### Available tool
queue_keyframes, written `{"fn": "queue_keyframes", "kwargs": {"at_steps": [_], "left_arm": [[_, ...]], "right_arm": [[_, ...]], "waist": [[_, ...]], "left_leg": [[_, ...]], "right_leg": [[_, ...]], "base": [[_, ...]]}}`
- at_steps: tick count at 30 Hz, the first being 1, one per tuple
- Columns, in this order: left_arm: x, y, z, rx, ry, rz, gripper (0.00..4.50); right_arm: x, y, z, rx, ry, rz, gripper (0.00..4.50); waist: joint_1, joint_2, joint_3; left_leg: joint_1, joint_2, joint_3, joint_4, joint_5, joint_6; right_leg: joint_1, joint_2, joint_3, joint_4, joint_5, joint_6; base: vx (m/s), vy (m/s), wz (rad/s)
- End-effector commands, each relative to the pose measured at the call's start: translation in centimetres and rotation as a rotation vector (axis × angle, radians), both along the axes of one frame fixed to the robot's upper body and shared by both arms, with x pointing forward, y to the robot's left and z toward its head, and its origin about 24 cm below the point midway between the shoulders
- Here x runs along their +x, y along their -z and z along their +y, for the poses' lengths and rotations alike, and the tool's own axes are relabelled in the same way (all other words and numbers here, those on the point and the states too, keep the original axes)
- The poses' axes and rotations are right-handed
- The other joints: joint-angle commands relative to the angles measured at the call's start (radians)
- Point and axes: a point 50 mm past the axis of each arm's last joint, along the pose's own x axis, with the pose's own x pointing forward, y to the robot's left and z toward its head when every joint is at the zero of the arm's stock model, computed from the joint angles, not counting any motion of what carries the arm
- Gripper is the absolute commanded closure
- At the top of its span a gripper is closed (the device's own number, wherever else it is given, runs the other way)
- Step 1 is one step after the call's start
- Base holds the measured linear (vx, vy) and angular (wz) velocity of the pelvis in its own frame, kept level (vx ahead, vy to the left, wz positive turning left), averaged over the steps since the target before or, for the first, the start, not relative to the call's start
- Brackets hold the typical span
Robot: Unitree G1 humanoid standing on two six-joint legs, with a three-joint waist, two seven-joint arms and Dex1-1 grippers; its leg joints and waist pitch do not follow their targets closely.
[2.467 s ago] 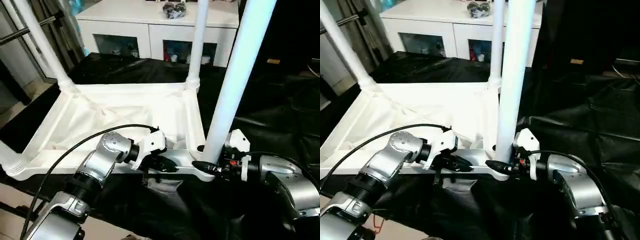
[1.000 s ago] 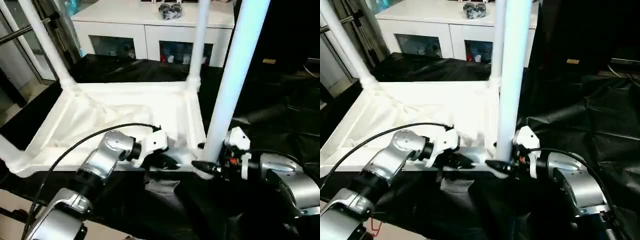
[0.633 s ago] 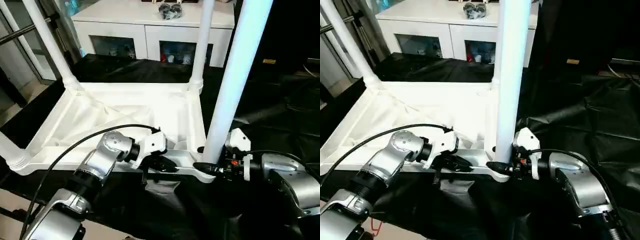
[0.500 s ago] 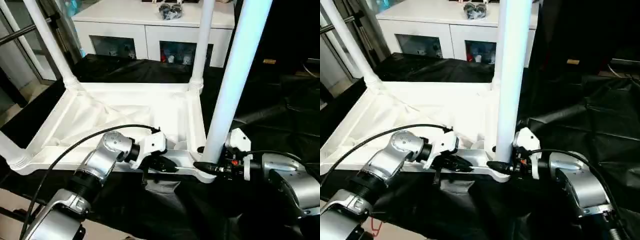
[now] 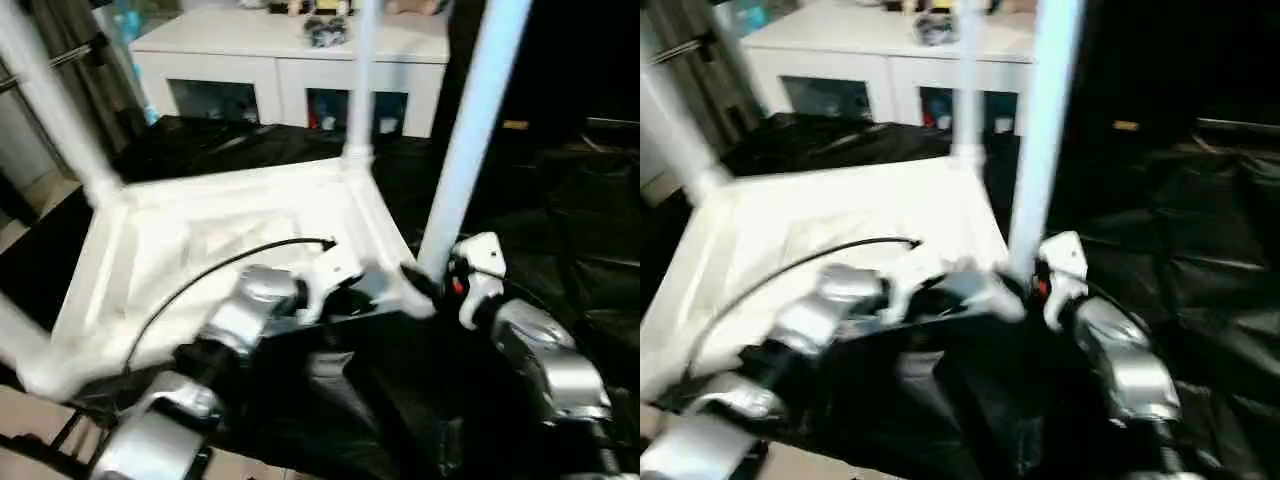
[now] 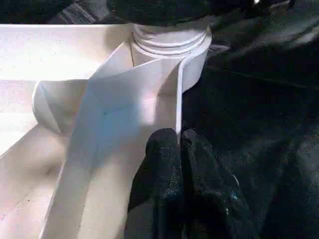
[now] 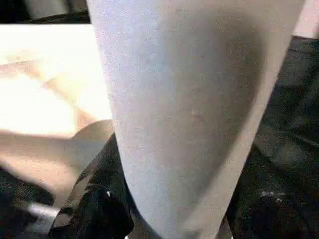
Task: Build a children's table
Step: Rotate leg to tighten
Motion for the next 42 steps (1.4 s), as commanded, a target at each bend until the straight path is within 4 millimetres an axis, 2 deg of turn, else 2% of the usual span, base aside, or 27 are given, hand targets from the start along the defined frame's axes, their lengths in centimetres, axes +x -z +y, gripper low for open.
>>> {"fn": "queue_keyframes", "kwargs": {"at_steps": [1,2,3,6,7,9,10,13,15,16,19,20,21,22,25,30,33,35,36,37,38,41,42], "left_arm": [[0.0,-1.8,-2.5,-0.066,0.029,-0.060,4.50],[0.0,-1.7,-2.5,-0.064,0.035,-0.058,4.50],[-0.1,-1.6,-2.4,-0.059,0.043,-0.058,4.50],[0.0,-1.5,-1.6,-0.042,0.052,-0.064,4.50],[0.0,-1.5,-1.6,-0.040,0.053,-0.065,4.50],[0.0,-1.5,-1.2,-0.031,0.064,-0.066,4.50],[-0.1,-1.4,-0.9,-0.027,0.076,-0.065,4.50],[-0.1,-1.4,0.0,-0.015,0.097,-0.064,4.50],[-0.2,-1.3,0.9,-0.003,0.132,-0.062,4.50],[-0.3,-1.3,1.3,0.002,0.154,-0.057,4.50],[-0.4,-1.3,2.1,0.011,0.184,-0.054,4.50],[-0.4,-1.3,2.1,0.011,0.184,-0.054,4.50],[-0.4,-1.3,2.3,0.015,0.192,-0.055,4.50],[-0.5,-1.3,2.6,0.015,0.210,-0.053,4.50],[-1.0,-1.5,3.3,-0.002,0.276,-0.036,4.50],[-1.5,-1.4,4.4,0.017,0.331,-0.009,4.50],[-1.5,-1.3,4.6,0.020,0.333,-0.008,4.50],[-1.5,-1.3,4.8,0.022,0.334,-0.007,4.50],[-1.5,-1.4,5.0,0.020,0.330,-0.004,4.50],[-1.5,-1.3,5.1,0.020,0.326,-0.003,4.50],[-1.5,-1.3,5.2,0.022,0.321,-0.003,4.50],[-1.2,-1.3,5.2,0.022,0.268,-0.013,4.50],[-0.8,-1.3,5.1,0.022,0.213,-0.024,4.50]], "right_arm": [[-1.7,3.8,4.4,0.038,-0.127,0.184,2.50],[-1.5,3.6,4.7,0.062,-0.136,0.180,1.95],[-1.3,3.3,5.0,0.104,-0.145,0.181,1.95],[-1.1,2.5,5.1,0.107,-0.199,0.161,1.80],[-1.0,2.5,5.1,0.101,-0.203,0.159,1.55],[-1.1,2.3,4.8,0.075,-0.229,0.144,1.46],[-1.2,2.1,4.4,0.057,-0.263,0.135,1.41],[-1.6,1.7,3.6,0.031,-0.339,0.122,1.41],[-2.5,1.1,2.7,0.021,-0.454,0.113,1.41],[-2.9,0.8,2.1,0.005,-0.511,0.106,1.41],[-3.7,0.6,1.1,-0.021,-0.593,0.120,1.41],[-3.7,0.6,1.1,-0.021,-0.593,0.120,1.41],[-3.9,0.6,0.8,-0.027,-0.613,0.131,1.41],[-4.1,0.5,0.4,-0.029,-0.641,0.144,1.41],[-4.5,0.3,-0.3,-0.035,-0.697,0.164,1.64],[-4.9,0.4,-0.6,-0.070,-0.767,0.198,1.98],[-5.0,0.3,-0.4,-0.066,-0.780,0.193,2.19],[-5.1,0.2,-0.3,-0.059,-0.789,0.193,2.27],[-5.3,0.2,-0.1,-0.053,-0.805,0.193,2.31],[-5.4,0.2,0.0,-0.046,-0.811,0.197,2.36],[-5.4,0.3,0.1,-0.043,-0.815,0.199,2.36],[-5.5,0.6,0.3,-0.030,-0.807,0.206,2.45],[-5.2,0.8,0.6,-0.016,-0.768,0.200,2.45]], "waist": [[-0.002,-0.009,-0.035],[-0.002,-0.008,-0.035],[-0.001,-0.010,-0.036],[-0.002,-0.008,-0.035],[-0.003,-0.007,-0.036],[-0.003,-0.007,-0.036],[-0.002,-0.007,-0.036],[-0.001,-0.007,-0.040],[0.003,-0.009,-0.044],[0.006,-0.011,-0.046],[0.017,-0.008,-0.053],[0.017,-0.007,-0.053],[0.017,-0.020,-0.054],[0.024,-0.014,-0.055],[0.032,-0.009,-0.053],[0.035,-0.003,-0.048],[0.034,-0.005,-0.049],[0.034,-0.010,-0.051],[0.035,-0.008,-0.052],[0.036,-0.016,-0.052],[0.037,-0.013,-0.053],[0.037,-0.012,-0.052],[0.038,-0.020,-0.051]], "left_leg": [[0.005,0.027,-0.020,-0.088,-0.375,-0.001],[0.005,0.027,-0.021,-0.088,-0.375,0.001],[0.005,0.027,-0.020,-0.088,-0.373,0.008],[0.000,0.029,-0.021,-0.090,-0.358,0.016],[-0.001,0.029,-0.021,-0.091,-0.357,0.015],[0.003,0.029,-0.019,-0.089,-0.358,0.014],[0.002,0.031,-0.020,-0.090,-0.356,0.015],[-0.004,0.032,-0.018,-0.087,-0.312,0.031],[-0.002,0.032,-0.014,-0.081,-0.280,0.048],[-0.004,0.032,-0.012,-0.077,-0.244,0.066],[-0.007,0.035,-0.011,-0.066,-0.142,0.106],[-0.007,0.034,-0.010,-0.065,-0.136,0.112],[-0.005,0.035,-0.007,-0.063,-0.131,0.118],[-0.003,0.035,-0.009,-0.062,-0.124,0.123],[-0.001,0.040,-0.007,-0.063,-0.140,0.127],[0.002,0.040,-0.008,-0.070,-0.201,0.088],[0.003,0.040,-0.009,-0.072,-0.203,0.075],[0.003,0.040,-0.008,-0.070,-0.185,0.077],[0.002,0.039,-0.009,-0.068,-0.170,0.082],[0.000,0.038,-0.008,-0.066,-0.154,0.091],[0.000,0.039,-0.008,-0.065,-0.144,0.097],[0.000,0.039,-0.007,-0.065,-0.145,0.102],[0.000,0.039,-0.007,-0.066,-0.150,0.100]], "right_leg": [[0.023,-0.051,0.031,-0.104,-0.427,-0.151],[0.025,-0.052,0.030,-0.104,-0.431,-0.148],[0.024,-0.052,0.031,-0.105,-0.430,-0.147],[0.027,-0.051,0.031,-0.102,-0.404,-0.155],[0.028,-0.051,0.031,-0.101,-0.399,-0.156],[0.024,-0.052,0.033,-0.103,-0.395,-0.162],[0.027,-0.052,0.032,-0.100,-0.383,-0.168],[0.034,-0.051,0.034,-0.092,-0.295,-0.189],[0.038,-0.052,0.035,-0.090,-0.250,-0.202],[0.039,-0.052,0.036,-0.085,-0.201,-0.215],[0.045,-0.050,0.033,-0.064,-0.035,-0.258],[0.044,-0.049,0.032,-0.063,-0.019,-0.265],[0.044,-0.048,0.032,-0.062,-0.001,-0.276],[0.047,-0.049,0.031,-0.059,-0.002,-0.281],[0.044,-0.049,0.031,-0.057,-0.015,-0.288],[0.042,-0.051,0.033,-0.065,-0.114,-0.273],[0.042,-0.049,0.033,-0.066,-0.118,-0.269],[0.043,-0.049,0.033,-0.062,-0.090,-0.271],[0.044,-0.049,0.033,-0.060,-0.072,-0.274],[0.045,-0.050,0.033,-0.056,-0.058,-0.276],[0.044,-0.051,0.033,-0.057,-0.056,-0.276],[0.042,-0.049,0.032,-0.057,-0.056,-0.280],[0.043,-0.051,0.032,-0.057,-0.078,-0.276]], "base": [[0.000,0.000,0.00],[0.000,0.000,0.00],[0.000,0.000,0.00],[0.000,0.000,0.00],[0.000,0.000,0.00],[0.000,0.000,0.00],[0.000,0.000,0.00],[0.000,0.000,0.00],[0.000,0.000,0.00],[0.000,0.000,0.00],[0.055,-0.011,0.01],[0.000,0.000,0.00],[0.000,0.000,0.00],[0.000,0.000,0.00],[0.000,0.000,0.00],[0.000,0.000,0.00],[0.000,0.000,0.00],[0.000,0.000,0.00],[0.000,0.000,0.00],[0.000,0.000,0.00],[0.000,0.000,0.00],[0.000,0.000,0.00],[0.000,0.000,0.00]]}}
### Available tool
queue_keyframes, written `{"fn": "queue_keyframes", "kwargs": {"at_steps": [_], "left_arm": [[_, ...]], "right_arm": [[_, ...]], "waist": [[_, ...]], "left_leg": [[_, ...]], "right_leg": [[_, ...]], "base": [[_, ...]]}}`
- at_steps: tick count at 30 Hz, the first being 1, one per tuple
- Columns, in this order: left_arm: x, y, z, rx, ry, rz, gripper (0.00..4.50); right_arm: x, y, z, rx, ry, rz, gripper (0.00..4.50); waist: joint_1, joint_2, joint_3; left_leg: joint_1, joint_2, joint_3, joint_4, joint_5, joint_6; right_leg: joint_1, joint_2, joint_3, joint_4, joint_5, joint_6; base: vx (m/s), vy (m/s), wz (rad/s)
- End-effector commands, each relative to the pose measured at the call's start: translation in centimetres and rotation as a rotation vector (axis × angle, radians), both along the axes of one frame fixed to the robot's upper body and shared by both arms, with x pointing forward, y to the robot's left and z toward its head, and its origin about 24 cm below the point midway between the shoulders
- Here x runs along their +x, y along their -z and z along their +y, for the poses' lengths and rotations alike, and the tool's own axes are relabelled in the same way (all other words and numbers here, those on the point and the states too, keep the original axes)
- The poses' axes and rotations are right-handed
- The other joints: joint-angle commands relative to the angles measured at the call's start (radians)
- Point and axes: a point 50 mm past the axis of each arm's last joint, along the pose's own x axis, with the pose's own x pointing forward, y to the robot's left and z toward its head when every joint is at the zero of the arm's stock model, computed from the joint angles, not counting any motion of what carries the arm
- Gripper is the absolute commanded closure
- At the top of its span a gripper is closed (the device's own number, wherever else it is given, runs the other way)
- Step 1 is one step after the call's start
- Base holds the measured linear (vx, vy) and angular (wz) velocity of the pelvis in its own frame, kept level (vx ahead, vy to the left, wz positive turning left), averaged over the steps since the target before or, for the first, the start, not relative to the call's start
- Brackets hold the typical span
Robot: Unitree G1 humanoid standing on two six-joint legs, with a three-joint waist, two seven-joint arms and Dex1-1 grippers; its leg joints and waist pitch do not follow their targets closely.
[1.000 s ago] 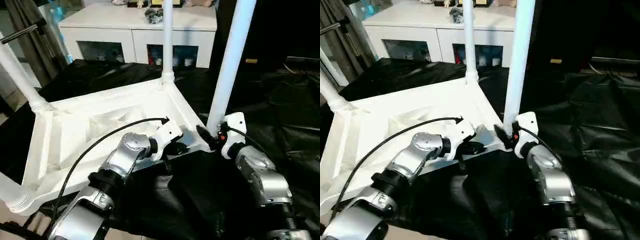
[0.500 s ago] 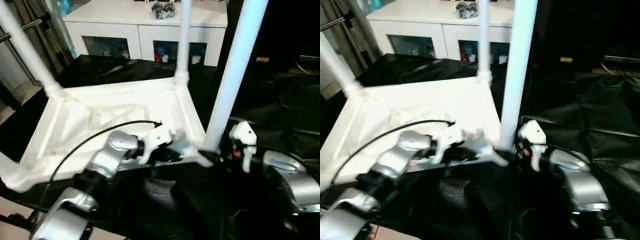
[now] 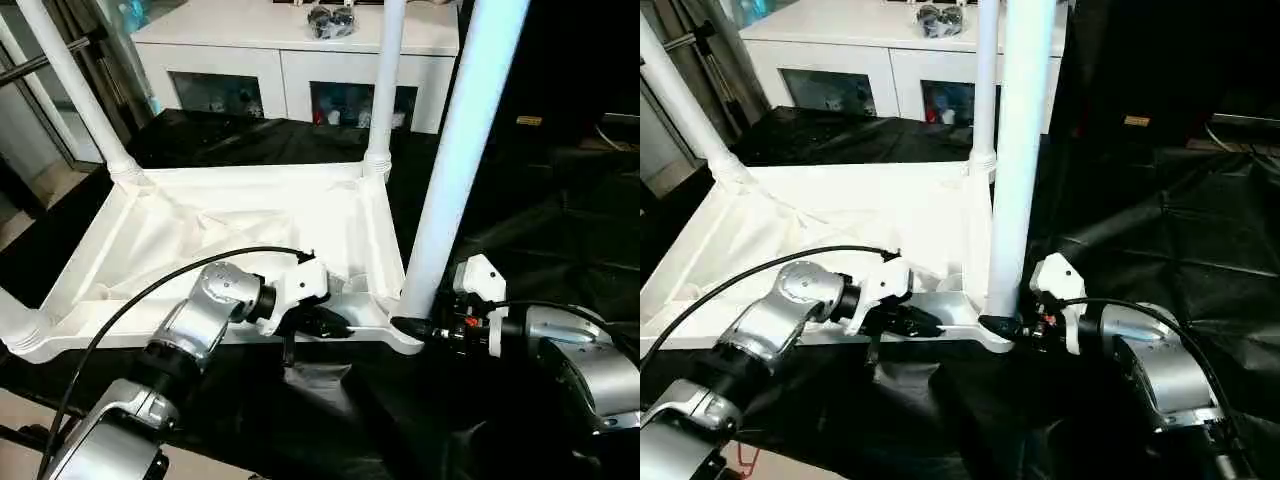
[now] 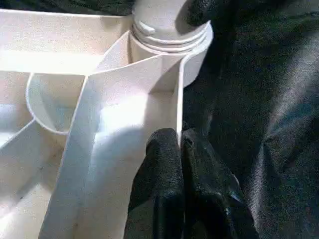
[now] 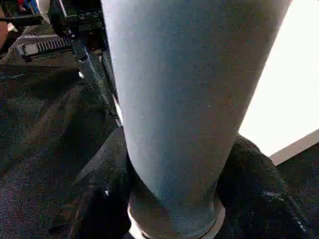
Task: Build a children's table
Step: Rotate leg to tighten
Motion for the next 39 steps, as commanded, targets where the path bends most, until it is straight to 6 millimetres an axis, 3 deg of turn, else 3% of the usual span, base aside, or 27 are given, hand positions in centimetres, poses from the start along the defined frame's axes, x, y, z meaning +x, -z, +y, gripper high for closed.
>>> {"fn": "queue_keyframes", "kwargs": {"at_steps": [1,2,4,7,8,10,14,16,17,18,19,20,21,23,26,27,28,29,31,32,34,36,39], "left_arm": [[1.2,-0.7,-0.2,-0.018,-0.132,-0.062,4.50],[1.4,-0.7,-0.4,-0.019,-0.172,-0.064,4.50],[1.8,-0.8,-1.0,-0.027,-0.240,-0.071,4.50],[2.0,-0.8,-1.9,-0.044,-0.289,-0.067,4.50],[2.1,-0.7,-2.8,-0.060,-0.317,-0.061,4.50],[2.0,-0.6,-3.9,-0.073,-0.340,-0.053,4.50],[1.6,-0.5,-5.5,-0.084,-0.346,-0.046,4.50],[1.3,-0.5,-6.1,-0.091,-0.339,-0.043,4.50],[1.2,-0.5,-6.2,-0.094,-0.335,-0.042,4.50],[1.2,-0.6,-6.2,-0.095,-0.334,-0.042,4.50],[1.2,-0.6,-6.2,-0.095,-0.333,-0.042,4.50],[1.1,-0.6,-6.1,-0.092,-0.332,-0.044,4.50],[1.0,-0.5,-5.6,-0.082,-0.312,-0.046,4.50],[0.8,-0.5,-5.1,-0.076,-0.287,-0.044,4.50],[0.5,-0.4,-4.4,-0.071,-0.240,-0.045,4.50],[0.4,-0.4,-4.1,-0.069,-0.216,-0.044,4.50],[0.3,-0.4,-3.6,-0.067,-0.188,-0.038,4.50],[0.2,-0.4,-3.5,-0.066,-0.182,-0.034,4.50],[0.2,-0.4,-3.1,-0.062,-0.153,-0.028,4.50],[0.2,-0.4,-3.0,-0.056,-0.144,-0.027,4.50],[0.2,-0.4,-2.5,-0.047,-0.126,-0.024,4.50],[0.2,-0.4,-2.2,-0.042,-0.109,-0.023,4.50],[0.2,-0.6,-1.7,-0.043,-0.056,-0.012,4.50]], "right_arm": [[-1.2,2.8,2.2,0.034,-0.032,0.134,2.45],[-0.8,3.0,2.5,0.041,0.023,0.128,2.46],[0.0,3.8,3.0,0.029,0.160,0.128,2.46],[0.7,4.6,3.5,0.008,0.274,0.113,2.46],[1.2,5.2,4.1,0.015,0.365,0.128,2.46],[1.7,5.8,5.2,0.023,0.438,0.147,2.47],[2.4,6.2,7.1,0.028,0.522,0.151,2.47],[2.7,6.1,7.9,0.050,0.539,0.151,1.78],[2.7,6.0,8.1,0.062,0.537,0.159,1.78],[2.8,6.0,8.3,0.067,0.533,0.161,1.76],[2.8,6.0,8.3,0.069,0.532,0.162,1.66],[2.8,5.9,8.4,0.071,0.523,0.159,1.52],[2.9,5.7,8.1,0.044,0.490,0.119,1.39],[2.9,5.4,7.6,0.026,0.451,0.085,1.39],[2.9,5.0,6.7,0.016,0.417,0.051,1.39],[2.9,4.8,6.2,0.004,0.397,0.035,1.39],[2.8,4.5,5.5,-0.015,0.345,0.016,1.39],[2.7,4.4,5.3,-0.021,0.317,0.013,1.39],[2.3,4.2,4.6,-0.032,0.257,0.011,1.39],[2.2,4.0,4.4,-0.033,0.239,0.013,1.39],[1.8,3.7,3.8,-0.036,0.177,0.021,1.39],[1.4,3.5,3.3,-0.036,0.128,0.028,1.39],[0.6,3.2,2.4,-0.038,0.032,0.049,1.39]], "waist": [[0.004,-0.017,-0.049],[0.002,-0.018,-0.047],[-0.006,-0.020,-0.040],[-0.017,-0.020,-0.037],[-0.025,-0.010,-0.034],[-0.034,-0.012,-0.033],[-0.036,-0.016,-0.033],[-0.040,-0.017,-0.030],[-0.041,-0.017,-0.032],[-0.041,-0.017,-0.031],[-0.041,-0.030,-0.032],[-0.039,-0.021,-0.032],[-0.037,-0.018,-0.032],[-0.039,-0.018,-0.037],[-0.038,-0.019,-0.040],[-0.038,-0.014,-0.045],[-0.039,-0.011,-0.046],[-0.036,-0.014,-0.051],[-0.033,-0.014,-0.055],[-0.027,-0.016,-0.059],[-0.013,-0.017,-0.061],[-0.009,-0.015,-0.057],[0.004,-0.011,-0.052]], "left_leg": [[0.002,0.036,-0.006,-0.061,-0.165,0.090],[0.002,0.035,-0.006,-0.064,-0.180,0.084],[0.006,0.033,-0.009,-0.073,-0.247,0.038],[0.008,0.031,-0.015,-0.080,-0.298,0.005],[0.009,0.030,-0.015,-0.082,-0.325,-0.005],[0.007,0.027,-0.020,-0.084,-0.353,-0.016],[0.013,0.024,-0.019,-0.083,-0.376,-0.010],[0.012,0.023,-0.021,-0.086,-0.393,-0.009],[0.015,0.023,-0.021,-0.084,-0.397,-0.008],[0.016,0.023,-0.021,-0.085,-0.401,-0.006],[0.014,0.024,-0.020,-0.085,-0.399,-0.002],[0.013,0.026,-0.021,-0.087,-0.392,0.001],[0.013,0.026,-0.022,-0.088,-0.392,0.000],[0.005,0.029,-0.023,-0.090,-0.374,-0.002],[0.004,0.029,-0.019,-0.087,-0.337,0.008],[0.001,0.028,-0.016,-0.080,-0.289,0.024],[-0.001,0.029,-0.016,-0.080,-0.272,0.029],[0.003,0.029,-0.012,-0.072,-0.238,0.042],[0.001,0.028,-0.011,-0.065,-0.177,0.065],[-0.001,0.027,-0.008,-0.056,-0.112,0.094],[0.001,0.027,-0.007,-0.049,-0.068,0.136],[0.000,0.030,-0.007,-0.053,-0.087,0.137],[0.007,0.036,-0.006,-0.059,-0.159,0.108]], "right_leg": [[0.045,-0.053,0.036,-0.063,-0.109,-0.270],[0.044,-0.053,0.035,-0.066,-0.136,-0.264],[0.040,-0.054,0.035,-0.080,-0.283,-0.229],[0.036,-0.055,0.035,-0.092,-0.398,-0.176],[0.030,-0.052,0.036,-0.097,-0.405,-0.171],[0.032,-0.053,0.033,-0.099,-0.426,-0.163],[0.026,-0.053,0.036,-0.107,-0.468,-0.141],[0.023,-0.053,0.032,-0.112,-0.504,-0.125],[0.022,-0.054,0.034,-0.114,-0.508,-0.121],[0.020,-0.053,0.035,-0.114,-0.504,-0.122],[0.021,-0.051,0.034,-0.114,-0.499,-0.122],[0.021,-0.052,0.036,-0.111,-0.479,-0.128],[0.022,-0.052,0.036,-0.110,-0.470,-0.130],[0.029,-0.052,0.036,-0.101,-0.395,-0.147],[0.031,-0.050,0.039,-0.093,-0.304,-0.176],[0.038,-0.050,0.038,-0.086,-0.216,-0.201],[0.040,-0.050,0.038,-0.082,-0.186,-0.210],[0.040,-0.049,0.038,-0.077,-0.121,-0.230],[0.046,-0.048,0.037,-0.067,-0.031,-0.254],[0.049,-0.047,0.038,-0.057,0.062,-0.272],[0.049,-0.048,0.036,-0.048,0.140,-0.298],[0.049,-0.048,0.032,-0.052,0.087,-0.297],[0.048,-0.048,0.034,-0.061,-0.040,-0.279]], "base": [[0.000,0.000,0.00],[0.000,0.000,0.00],[0.000,0.000,0.00],[0.000,0.000,0.00],[0.000,0.000,0.00],[0.000,0.000,0.00],[0.000,0.000,0.00],[0.000,0.000,0.00],[0.000,0.000,0.00],[0.000,0.000,0.00],[0.000,0.000,0.00],[0.000,0.000,0.00],[0.000,0.000,0.00],[0.000,0.000,0.00],[0.000,0.000,0.00],[0.051,-0.004,0.00],[0.051,-0.004,0.00],[0.064,-0.011,0.03],[0.070,-0.014,0.04],[0.059,-0.016,0.02],[0.000,0.000,0.00],[0.000,0.000,0.00],[0.000,0.000,0.00]]}}
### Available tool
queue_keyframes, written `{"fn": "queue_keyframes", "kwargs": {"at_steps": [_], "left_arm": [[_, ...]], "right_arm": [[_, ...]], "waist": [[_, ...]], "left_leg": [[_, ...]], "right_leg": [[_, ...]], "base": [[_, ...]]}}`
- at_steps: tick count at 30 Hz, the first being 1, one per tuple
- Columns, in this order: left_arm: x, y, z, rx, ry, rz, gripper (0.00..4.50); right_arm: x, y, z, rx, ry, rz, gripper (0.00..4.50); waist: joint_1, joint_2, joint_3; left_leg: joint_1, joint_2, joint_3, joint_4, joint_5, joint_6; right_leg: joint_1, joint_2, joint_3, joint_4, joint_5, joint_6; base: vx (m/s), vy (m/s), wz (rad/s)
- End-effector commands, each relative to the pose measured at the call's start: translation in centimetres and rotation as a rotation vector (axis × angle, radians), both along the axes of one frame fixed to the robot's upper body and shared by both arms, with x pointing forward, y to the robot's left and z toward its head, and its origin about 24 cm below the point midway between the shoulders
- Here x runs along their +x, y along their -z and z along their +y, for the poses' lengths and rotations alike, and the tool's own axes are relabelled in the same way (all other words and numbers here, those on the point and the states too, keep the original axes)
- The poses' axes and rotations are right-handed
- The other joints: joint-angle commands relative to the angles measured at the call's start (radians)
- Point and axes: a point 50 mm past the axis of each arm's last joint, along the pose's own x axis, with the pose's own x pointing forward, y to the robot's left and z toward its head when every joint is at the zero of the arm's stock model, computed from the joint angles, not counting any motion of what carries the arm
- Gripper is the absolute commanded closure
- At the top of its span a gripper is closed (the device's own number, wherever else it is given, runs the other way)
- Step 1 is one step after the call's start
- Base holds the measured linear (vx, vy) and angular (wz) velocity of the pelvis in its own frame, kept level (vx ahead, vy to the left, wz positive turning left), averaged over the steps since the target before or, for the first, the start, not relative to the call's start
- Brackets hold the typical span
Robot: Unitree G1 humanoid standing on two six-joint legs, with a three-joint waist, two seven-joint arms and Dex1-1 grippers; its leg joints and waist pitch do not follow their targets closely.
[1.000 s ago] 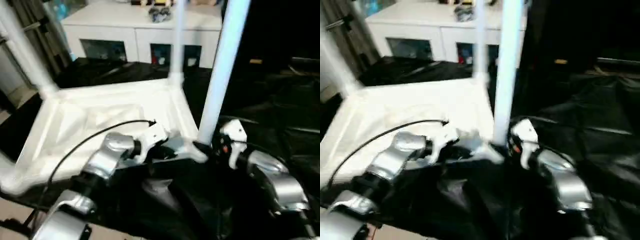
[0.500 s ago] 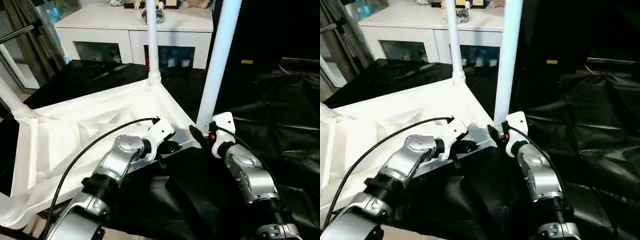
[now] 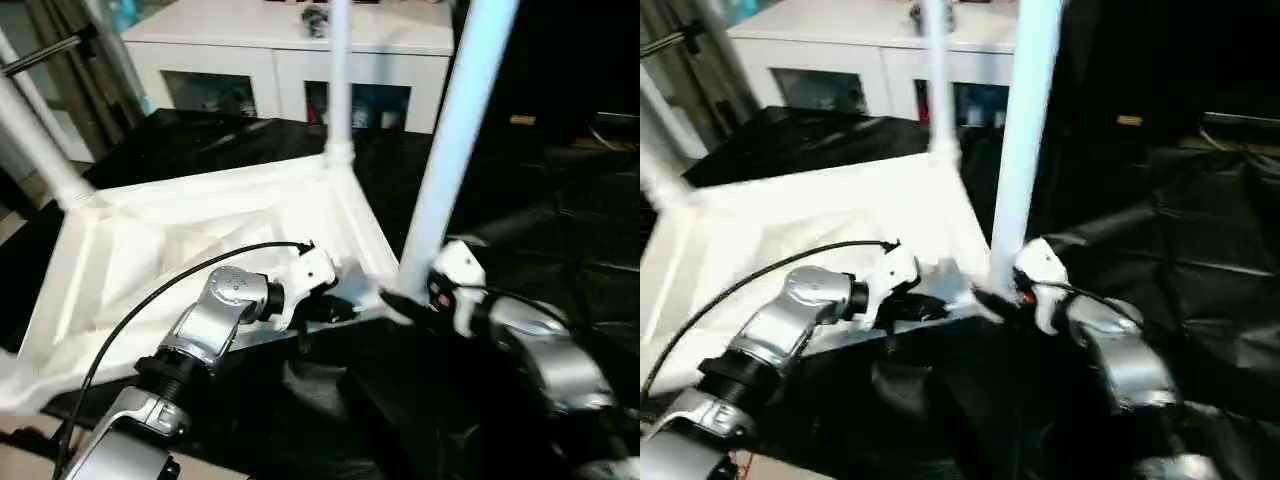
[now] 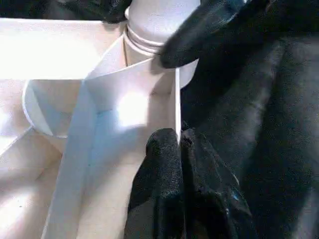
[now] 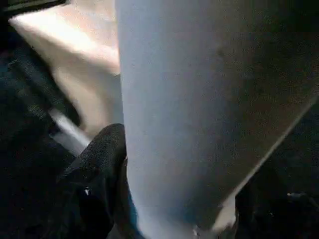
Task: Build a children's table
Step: Rotate leg to tighten
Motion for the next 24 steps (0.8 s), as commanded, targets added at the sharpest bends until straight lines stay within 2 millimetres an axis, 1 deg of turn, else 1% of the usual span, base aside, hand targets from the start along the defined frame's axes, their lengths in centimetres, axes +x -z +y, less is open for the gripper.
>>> {"fn": "queue_keyframes", "kwargs": {"at_steps": [1,2,4,5,6,7,8,9,11,12,13,15,16,19,21,22,23,24], "left_arm": [[-0.1,-0.6,-0.7,-0.016,0.075,-0.014,4.50],[-0.1,-0.7,-0.5,-0.013,0.091,-0.009,4.50],[-0.2,-0.7,-0.2,-0.008,0.108,-0.005,4.50],[-0.2,-0.7,0.0,-0.008,0.112,-0.002,4.50],[-0.3,-0.7,0.1,-0.009,0.120,0.006,4.50],[-0.3,-0.7,0.2,-0.011,0.125,0.011,4.50],[-0.4,-0.7,0.3,-0.011,0.129,0.014,4.50],[-0.4,-0.7,0.4,-0.009,0.132,0.016,4.50],[-0.4,-0.6,0.4,-0.008,0.137,0.019,4.50],[-0.4,-0.6,0.5,-0.009,0.137,0.020,4.50],[-0.4,-0.6,0.5,-0.013,0.133,0.022,4.50],[-0.4,-0.6,0.4,-0.018,0.125,0.021,4.50],[-0.4,-0.6,0.4,-0.018,0.125,0.021,4.50],[-0.3,-0.4,0.0,-0.028,0.093,0.017,4.50],[-0.2,-0.2,-0.2,-0.027,0.061,0.010,4.50],[-0.2,-0.2,-0.2,-0.027,0.050,0.009,4.50],[0.0,-0.2,-0.4,-0.025,0.024,0.000,4.50],[0.2,-0.1,-0.7,-0.024,-0.012,-0.006,4.50]], "right_arm": [[-1.6,1.5,1.4,0.014,-0.138,0.107,1.39],[-1.9,1.4,1.3,0.023,-0.170,0.119,1.39],[-2.1,1.2,1.2,0.038,-0.192,0.128,1.39],[-2.2,1.2,1.1,0.042,-0.199,0.132,1.39],[-2.3,1.1,1.2,0.053,-0.204,0.138,1.39],[-2.3,1.0,1.2,0.061,-0.209,0.143,1.39],[-2.4,0.9,1.3,0.070,-0.214,0.146,1.63],[-2.5,0.8,1.4,0.078,-0.221,0.149,1.63],[-2.7,0.8,1.6,0.086,-0.234,0.154,1.71],[-2.8,0.8,1.6,0.088,-0.239,0.157,1.84],[-3.0,0.9,1.6,0.092,-0.242,0.164,1.84],[-3.1,1.0,1.7,0.098,-0.240,0.173,1.90],[-3.1,1.0,1.7,0.098,-0.240,0.173,1.90],[-3.4,1.5,2.0,0.119,-0.222,0.194,1.90],[-3.5,1.9,2.2,0.130,-0.188,0.196,1.90],[-3.5,2.0,2.3,0.131,-0.175,0.196,1.90],[-3.3,2.1,2.3,0.136,-0.126,0.180,1.91],[-2.9,2.3,2.4,0.141,-0.061,0.167,1.91]], "waist": [[0.004,-0.006,-0.050],[0.003,-0.006,-0.048],[0.003,-0.007,-0.048],[0.004,0.002,-0.048],[0.003,-0.002,-0.047],[0.002,-0.003,-0.048],[0.003,-0.003,-0.048],[0.003,-0.003,-0.050],[0.004,-0.002,-0.051],[0.003,0.000,-0.052],[0.003,-0.003,-0.052],[0.004,-0.002,-0.052],[0.004,-0.005,-0.053],[0.007,-0.004,-0.052],[0.009,-0.002,-0.051],[0.011,-0.003,-0.051],[0.011,-0.004,-0.047],[0.011,-0.003,-0.044]], "left_leg": [[0.008,0.038,-0.003,-0.057,-0.175,0.099],[0.006,0.038,-0.004,-0.060,-0.185,0.091],[0.005,0.037,-0.004,-0.060,-0.190,0.087],[0.007,0.038,-0.004,-0.060,-0.197,0.082],[0.008,0.038,-0.003,-0.060,-0.201,0.080],[0.005,0.037,-0.004,-0.060,-0.192,0.078],[0.005,0.037,-0.004,-0.059,-0.189,0.079],[0.004,0.037,-0.004,-0.058,-0.176,0.082],[0.004,0.036,-0.005,-0.057,-0.159,0.086],[0.003,0.037,-0.005,-0.056,-0.150,0.087],[0.003,0.036,-0.005,-0.055,-0.151,0.087],[0.003,0.035,-0.004,-0.055,-0.148,0.089],[0.003,0.035,-0.004,-0.054,-0.143,0.091],[0.003,0.035,-0.004,-0.054,-0.138,0.092],[0.004,0.036,-0.004,-0.054,-0.147,0.088],[0.005,0.036,-0.004,-0.055,-0.158,0.084],[0.006,0.036,-0.003,-0.058,-0.177,0.076],[0.007,0.036,-0.003,-0.061,-0.195,0.069]], "right_leg": [[0.050,-0.049,0.037,-0.060,-0.052,-0.276],[0.050,-0.047,0.036,-0.059,-0.055,-0.275],[0.051,-0.048,0.036,-0.059,-0.064,-0.273],[0.048,-0.050,0.037,-0.060,-0.079,-0.273],[0.048,-0.049,0.038,-0.063,-0.081,-0.272],[0.050,-0.049,0.038,-0.060,-0.073,-0.274],[0.050,-0.049,0.038,-0.060,-0.071,-0.274],[0.052,-0.049,0.037,-0.058,-0.060,-0.273],[0.051,-0.049,0.037,-0.056,-0.042,-0.275],[0.051,-0.049,0.036,-0.054,-0.029,-0.277],[0.051,-0.050,0.036,-0.055,-0.027,-0.278],[0.051,-0.050,0.036,-0.054,-0.027,-0.280],[0.052,-0.050,0.036,-0.054,-0.028,-0.279],[0.052,-0.050,0.036,-0.055,-0.033,-0.275],[0.050,-0.050,0.037,-0.056,-0.044,-0.271],[0.050,-0.051,0.037,-0.058,-0.062,-0.268],[0.047,-0.051,0.038,-0.063,-0.102,-0.259],[0.045,-0.052,0.038,-0.067,-0.135,-0.254]], "base": [[0.000,0.000,0.00],[0.000,0.000,0.00],[0.000,0.000,0.00],[0.000,0.000,0.00],[0.000,0.000,0.00],[0.000,0.000,0.00],[0.000,0.000,0.00],[0.000,0.000,0.00],[0.000,0.000,0.00],[0.000,0.000,0.00],[0.000,0.000,0.00],[0.000,0.000,0.00],[0.000,0.000,0.00],[0.000,0.000,0.00],[0.000,0.000,0.00],[0.000,0.000,0.00],[0.000,0.000,0.00],[0.000,0.000,0.00]]}}
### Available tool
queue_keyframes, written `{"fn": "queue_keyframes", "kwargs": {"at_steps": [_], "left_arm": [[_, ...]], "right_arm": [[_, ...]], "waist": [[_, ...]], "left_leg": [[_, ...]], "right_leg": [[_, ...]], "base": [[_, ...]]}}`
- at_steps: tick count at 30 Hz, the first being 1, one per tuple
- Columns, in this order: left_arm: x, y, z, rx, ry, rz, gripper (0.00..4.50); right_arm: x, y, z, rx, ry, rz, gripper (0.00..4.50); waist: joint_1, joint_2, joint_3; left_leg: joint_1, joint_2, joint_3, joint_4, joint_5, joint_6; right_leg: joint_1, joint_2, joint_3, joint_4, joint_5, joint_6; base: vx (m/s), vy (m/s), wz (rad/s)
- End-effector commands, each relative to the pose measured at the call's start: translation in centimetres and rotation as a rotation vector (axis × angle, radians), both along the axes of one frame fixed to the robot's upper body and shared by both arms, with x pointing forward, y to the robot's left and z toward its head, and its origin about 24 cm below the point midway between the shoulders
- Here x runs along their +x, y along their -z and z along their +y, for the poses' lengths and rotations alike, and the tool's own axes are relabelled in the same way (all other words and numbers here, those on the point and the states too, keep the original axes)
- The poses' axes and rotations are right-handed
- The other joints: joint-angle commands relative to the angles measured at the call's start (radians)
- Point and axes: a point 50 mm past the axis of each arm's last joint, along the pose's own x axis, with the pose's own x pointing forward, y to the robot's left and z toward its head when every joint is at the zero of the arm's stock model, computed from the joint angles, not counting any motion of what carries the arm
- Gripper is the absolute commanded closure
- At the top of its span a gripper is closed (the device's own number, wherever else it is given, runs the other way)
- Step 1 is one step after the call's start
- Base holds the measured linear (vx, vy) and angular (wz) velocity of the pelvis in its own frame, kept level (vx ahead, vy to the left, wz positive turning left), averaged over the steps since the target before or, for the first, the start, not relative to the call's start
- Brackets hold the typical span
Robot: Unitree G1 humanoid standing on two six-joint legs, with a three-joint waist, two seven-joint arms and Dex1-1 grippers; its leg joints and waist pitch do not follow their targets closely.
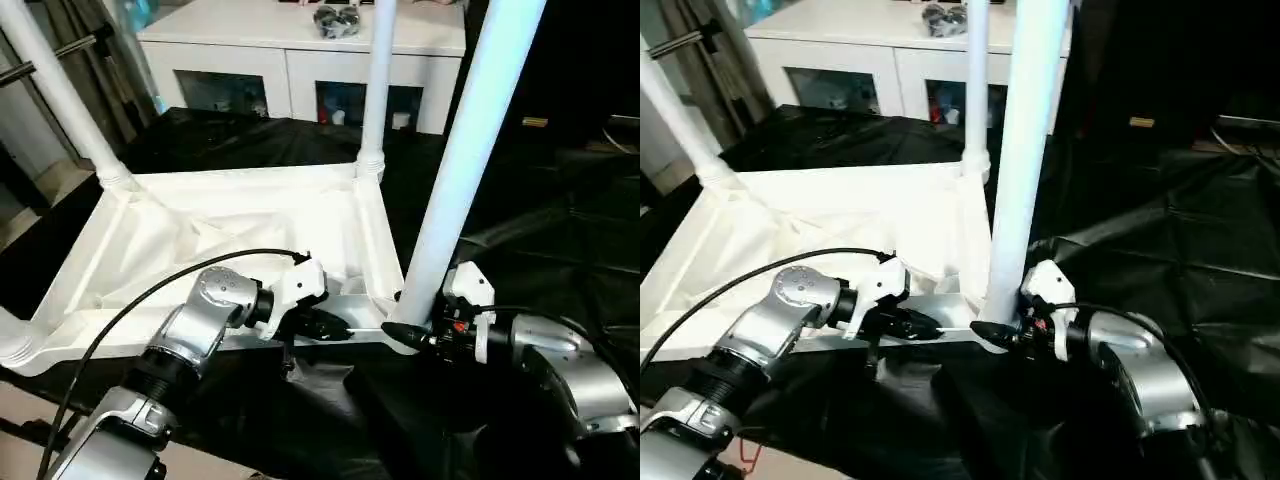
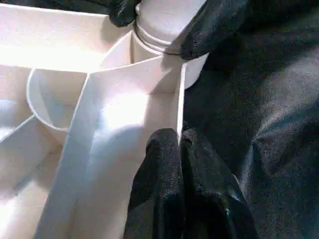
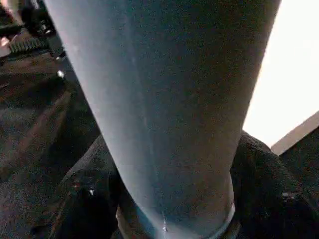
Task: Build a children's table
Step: Rotate leg to tighten
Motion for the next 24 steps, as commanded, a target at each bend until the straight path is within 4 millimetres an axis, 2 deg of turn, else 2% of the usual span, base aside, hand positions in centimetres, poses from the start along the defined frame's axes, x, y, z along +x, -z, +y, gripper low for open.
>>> {"fn": "queue_keyframes", "kwargs": {"at_steps": [1,2,5,6,8,9,10,11,12,13,14,16,17,18,20,22,24], "left_arm": [[0.9,-0.4,-1.7,-0.024,-0.108,-0.048,4.50],[1.0,-0.4,-2.0,-0.025,-0.131,-0.052,4.50],[1.2,-0.4,-2.6,-0.032,-0.177,-0.056,4.50],[1.4,-0.4,-3.4,-0.039,-0.215,-0.061,4.50],[1.4,-0.4,-4.7,-0.045,-0.250,-0.066,4.50],[1.4,-0.4,-4.9,-0.046,-0.255,-0.067,4.50],[1.4,-0.4,-5.6,-0.052,-0.260,-0.072,4.50],[1.2,-0.5,-6.1,-0.058,-0.257,-0.075,4.50],[1.1,-0.5,-6.5,-0.063,-0.249,-0.081,4.50],[1.0,-0.6,-6.7,-0.066,-0.243,-0.085,4.50],[0.9,-0.6,-6.8,-0.067,-0.240,-0.086,4.50],[0.9,-0.6,-6.6,-0.069,-0.239,-0.086,4.50],[0.9,-0.6,-6.5,-0.070,-0.238,-0.086,4.50],[0.9,-0.6,-6.5,-0.070,-0.238,-0.086,4.50],[0.9,-0.6,-5.9,-0.069,-0.207,-0.090,4.50],[0.8,-0.6,-5.5,-0.065,-0.184,-0.092,4.50],[0.8,-0.5,-5.1,-0.058,-0.165,-0.095,4.50]], "right_arm": [[-0.5,2.1,2.4,0.025,0.044,0.083,1.91],[-0.1,2.3,2.5,0.017,0.102,0.084,1.91],[0.6,2.8,2.7,-0.004,0.196,0.085,1.92],[1.3,3.2,3.2,-0.022,0.283,0.077,1.92],[2.2,3.8,4.1,-0.047,0.399,0.078,1.92],[2.4,3.9,4.3,-0.051,0.418,0.078,1.92],[2.7,4.1,4.9,-0.071,0.471,0.076,1.92],[2.9,4.1,5.5,-0.074,0.492,0.070,1.92],[3.0,4.2,6.0,-0.067,0.494,0.065,1.92],[3.0,4.2,6.3,-0.060,0.491,0.063,1.57],[2.9,4.2,6.5,-0.050,0.475,0.066,1.57],[2.7,4.2,6.6,-0.038,0.448,0.073,1.57],[2.7,4.1,6.6,-0.036,0.442,0.073,1.32],[2.7,4.1,6.6,-0.036,0.442,0.073,1.32],[2.7,3.4,6.1,-0.041,0.390,0.017,1.02],[2.7,2.9,5.6,-0.035,0.351,-0.012,1.02],[2.7,2.3,4.8,-0.032,0.313,-0.045,1.02]], "waist": [[-0.007,-0.013,-0.043],[-0.011,-0.014,-0.041],[-0.024,-0.014,-0.034],[-0.026,-0.015,-0.034],[-0.039,-0.016,-0.034],[-0.041,-0.017,-0.034],[-0.043,-0.013,-0.034],[-0.050,-0.015,-0.033],[-0.051,-0.018,-0.033],[-0.049,-0.017,-0.033],[-0.048,-0.017,-0.034],[-0.047,-0.017,-0.036],[-0.047,-0.016,-0.036],[-0.047,-0.016,-0.036],[-0.047,-0.018,-0.039],[-0.045,-0.018,-0.042],[-0.042,-0.022,-0.047]], "left_leg": [[0.008,0.035,-0.005,-0.072,-0.220,0.054],[0.009,0.033,-0.007,-0.075,-0.249,0.033],[0.011,0.030,-0.010,-0.082,-0.301,0.013],[0.009,0.028,-0.012,-0.083,-0.311,0.008],[0.013,0.024,-0.016,-0.084,-0.338,-0.012],[0.011,0.025,-0.016,-0.085,-0.335,-0.011],[0.012,0.024,-0.016,-0.084,-0.339,-0.006],[0.010,0.023,-0.016,-0.085,-0.340,-0.005],[0.008,0.022,-0.016,-0.086,-0.342,-0.003],[0.010,0.022,-0.016,-0.085,-0.349,0.003],[0.013,0.023,-0.015,-0.083,-0.345,0.008],[0.011,0.025,-0.014,-0.085,-0.331,0.015],[0.009,0.025,-0.014,-0.085,-0.323,0.017],[0.007,0.027,-0.014,-0.086,-0.316,0.018],[0.005,0.027,-0.012,-0.085,-0.302,0.023],[0.004,0.028,-0.011,-0.082,-0.278,0.031],[-0.002,0.029,-0.010,-0.076,-0.230,0.054]], "right_leg": [[0.038,-0.051,0.037,-0.074,-0.199,-0.240],[0.038,-0.053,0.036,-0.080,-0.270,-0.220],[0.033,-0.051,0.038,-0.092,-0.360,-0.181],[0.035,-0.052,0.036,-0.093,-0.385,-0.172],[0.030,-0.053,0.034,-0.101,-0.445,-0.148],[0.031,-0.054,0.035,-0.101,-0.446,-0.143],[0.028,-0.053,0.036,-0.104,-0.445,-0.139],[0.025,-0.052,0.036,-0.104,-0.446,-0.139],[0.028,-0.052,0.035,-0.105,-0.455,-0.134],[0.026,-0.053,0.034,-0.109,-0.477,-0.123],[0.023,-0.054,0.037,-0.111,-0.471,-0.122],[0.025,-0.050,0.039,-0.106,-0.431,-0.129],[0.026,-0.050,0.039,-0.104,-0.410,-0.135],[0.028,-0.049,0.039,-0.101,-0.379,-0.144],[0.031,-0.048,0.039,-0.097,-0.336,-0.157],[0.033,-0.049,0.041,-0.092,-0.285,-0.173],[0.040,-0.050,0.039,-0.084,-0.217,-0.190]], "base": [[0.000,0.000,0.00],[0.000,0.000,0.00],[0.000,0.000,0.00],[0.000,0.000,0.00],[0.000,0.000,0.00],[0.000,0.000,0.00],[0.000,0.000,0.00],[0.000,0.000,0.00],[0.000,0.000,0.00],[0.000,0.000,0.00],[0.000,0.000,0.00],[0.000,0.000,0.00],[0.000,0.000,0.00],[0.000,0.000,0.00],[0.000,0.000,0.00],[0.000,0.000,0.00],[0.000,0.000,0.00]]}}
